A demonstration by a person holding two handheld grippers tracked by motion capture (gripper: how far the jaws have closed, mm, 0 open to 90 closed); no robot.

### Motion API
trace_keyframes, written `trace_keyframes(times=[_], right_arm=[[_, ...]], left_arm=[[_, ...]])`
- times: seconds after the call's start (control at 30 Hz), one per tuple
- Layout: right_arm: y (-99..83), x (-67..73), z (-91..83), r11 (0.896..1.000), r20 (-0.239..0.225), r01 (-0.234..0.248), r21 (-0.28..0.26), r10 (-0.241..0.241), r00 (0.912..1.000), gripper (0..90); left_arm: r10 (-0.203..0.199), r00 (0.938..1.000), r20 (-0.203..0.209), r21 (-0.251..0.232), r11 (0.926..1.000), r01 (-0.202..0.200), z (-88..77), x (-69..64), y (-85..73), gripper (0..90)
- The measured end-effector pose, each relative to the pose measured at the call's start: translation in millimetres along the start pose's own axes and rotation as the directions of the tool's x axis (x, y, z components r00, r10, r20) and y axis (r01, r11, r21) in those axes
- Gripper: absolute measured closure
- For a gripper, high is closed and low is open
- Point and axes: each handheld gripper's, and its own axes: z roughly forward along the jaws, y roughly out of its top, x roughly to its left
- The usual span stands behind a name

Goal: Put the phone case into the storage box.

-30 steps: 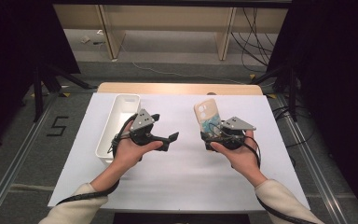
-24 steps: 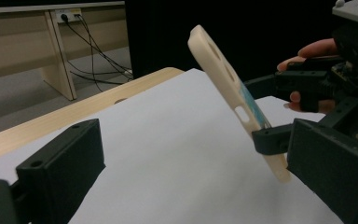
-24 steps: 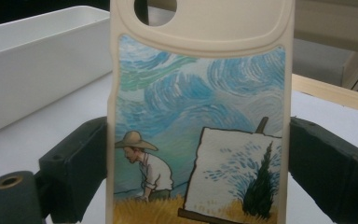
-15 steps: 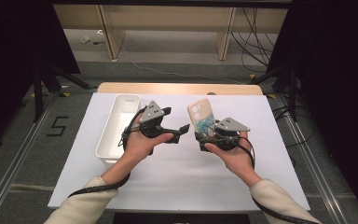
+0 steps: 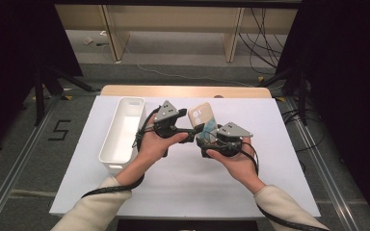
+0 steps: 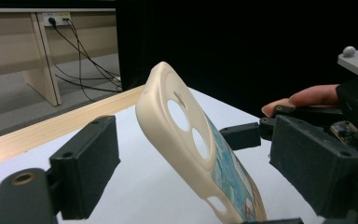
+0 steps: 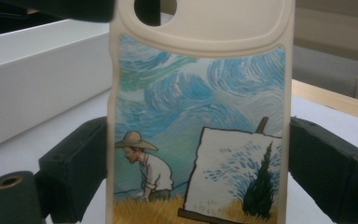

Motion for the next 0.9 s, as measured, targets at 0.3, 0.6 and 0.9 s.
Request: trace_keyframes(times=[0.3, 0.6, 0.9], right_arm=[[0.6, 3.2, -0.6, 1.0, -0.006, 0.01, -0.006, -0.01, 0.9999, 11.4], [0.8, 5.9, -0.9, 1.0, -0.003, 0.023, -0.005, -0.023, 0.9997, 11.4], [1.0, 8.0, -1.1, 0.999, -0.002, 0.039, -0.007, -0.039, 0.9992, 11.4]], left_arm=[[-0.032, 0.9994, -0.014, -0.001, 0.9995, 0.032, 2.2, 3.2, -1.7, 24.4], [-0.068, 0.9975, -0.017, -0.005, 0.9977, 0.068, 4.1, 4.3, -3.8, 38.9], [-0.112, 0.9936, 0.009, -0.009, 0.9936, 0.113, 5.7, 6.1, -5.4, 59.3]])
